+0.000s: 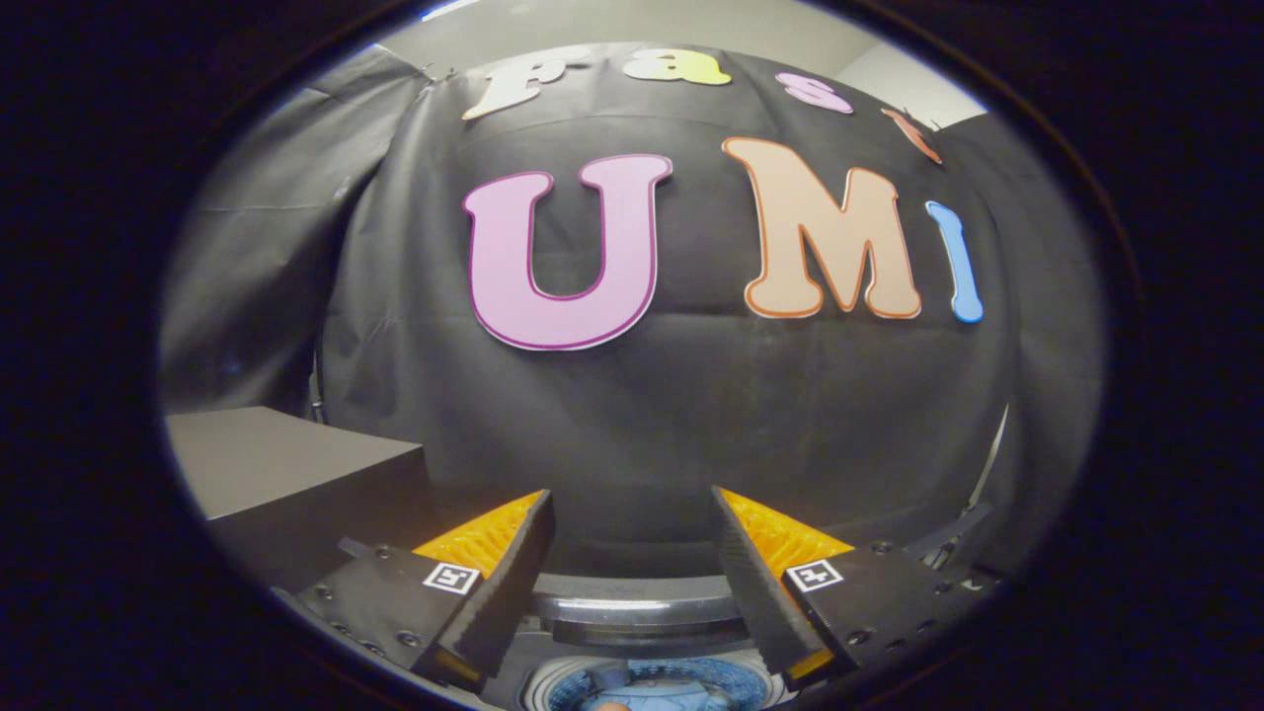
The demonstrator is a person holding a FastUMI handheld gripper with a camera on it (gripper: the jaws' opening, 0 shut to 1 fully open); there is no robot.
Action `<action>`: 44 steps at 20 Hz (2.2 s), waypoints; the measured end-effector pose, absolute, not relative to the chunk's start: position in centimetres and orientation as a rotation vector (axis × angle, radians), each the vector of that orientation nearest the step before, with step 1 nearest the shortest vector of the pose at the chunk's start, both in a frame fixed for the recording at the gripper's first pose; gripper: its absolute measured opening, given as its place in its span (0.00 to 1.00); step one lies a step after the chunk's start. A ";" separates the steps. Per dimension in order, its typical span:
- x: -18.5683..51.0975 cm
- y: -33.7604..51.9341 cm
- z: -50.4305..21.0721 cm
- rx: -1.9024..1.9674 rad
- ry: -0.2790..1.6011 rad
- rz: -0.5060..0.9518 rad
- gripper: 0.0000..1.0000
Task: Put the clothes into the washing machine and then close the washing machine lid.
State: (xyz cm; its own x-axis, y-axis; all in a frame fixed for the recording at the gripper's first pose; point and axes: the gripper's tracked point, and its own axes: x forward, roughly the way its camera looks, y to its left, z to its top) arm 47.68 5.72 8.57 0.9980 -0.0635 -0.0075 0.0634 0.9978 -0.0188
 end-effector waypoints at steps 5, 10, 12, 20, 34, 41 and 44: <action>43.9 7.6 3.3 0.080 0.081 0.017 0.97; 38.7 7.2 -0.5 0.064 0.067 -0.036 0.98; 37.2 7.0 -1.1 0.062 0.057 -0.059 0.98; 33.4 6.6 -1.9 -0.004 0.071 -0.093 0.98; 28.6 9.1 -5.0 -0.064 0.133 -0.118 0.99; 22.9 10.7 -5.3 -0.047 0.125 -0.108 0.99; 20.6 11.4 -5.1 -0.038 0.119 -0.049 0.99</action>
State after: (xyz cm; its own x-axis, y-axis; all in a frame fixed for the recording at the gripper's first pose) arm 20.64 11.37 -5.10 0.9918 -0.0506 -0.1173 0.0462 0.9981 -0.0405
